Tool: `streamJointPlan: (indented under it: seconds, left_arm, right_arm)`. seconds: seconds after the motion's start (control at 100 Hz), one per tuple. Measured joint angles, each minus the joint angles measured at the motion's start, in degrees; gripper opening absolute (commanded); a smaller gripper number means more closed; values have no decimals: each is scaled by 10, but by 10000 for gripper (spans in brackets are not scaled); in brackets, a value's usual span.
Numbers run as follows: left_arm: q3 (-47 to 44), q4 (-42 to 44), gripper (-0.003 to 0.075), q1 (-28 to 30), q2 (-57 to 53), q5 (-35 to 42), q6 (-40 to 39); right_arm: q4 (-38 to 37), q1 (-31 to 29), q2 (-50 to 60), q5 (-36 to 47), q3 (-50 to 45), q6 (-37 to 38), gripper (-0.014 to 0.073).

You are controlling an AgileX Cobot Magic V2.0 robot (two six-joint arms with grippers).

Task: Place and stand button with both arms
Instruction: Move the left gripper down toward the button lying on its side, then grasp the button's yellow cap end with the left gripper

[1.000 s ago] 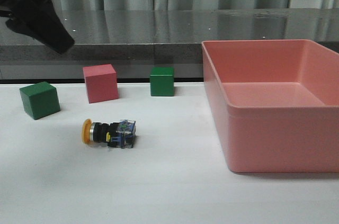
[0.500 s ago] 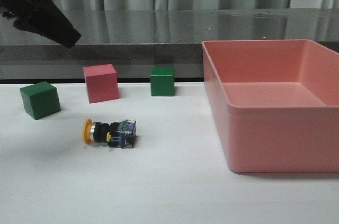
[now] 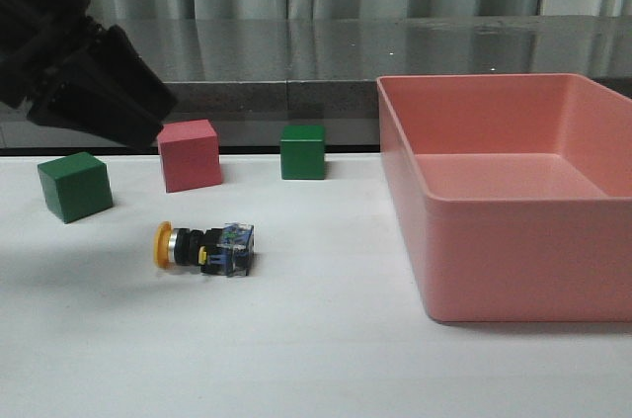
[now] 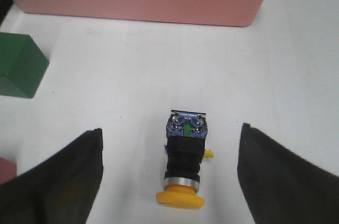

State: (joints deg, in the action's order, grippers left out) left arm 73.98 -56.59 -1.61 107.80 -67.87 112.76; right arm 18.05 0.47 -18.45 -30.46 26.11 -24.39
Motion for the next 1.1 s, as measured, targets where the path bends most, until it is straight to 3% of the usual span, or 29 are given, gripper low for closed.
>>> streamJointPlan:
  seconds: [0.36, 0.66, 1.1]
  left_arm:
    - [0, 3, 500, 1, 25, 0, 4]
    - [0, 6, 438, 1, 28, 7, 6]
    - [0, -10, 438, 1, 111, 4, 7]
  right_arm:
    - [0, 0, 0, 0, 0, 0, -62]
    - [0, 0, 0, 0, 0, 0, -62]
    - [0, 0, 0, 0, 0, 0, -62]
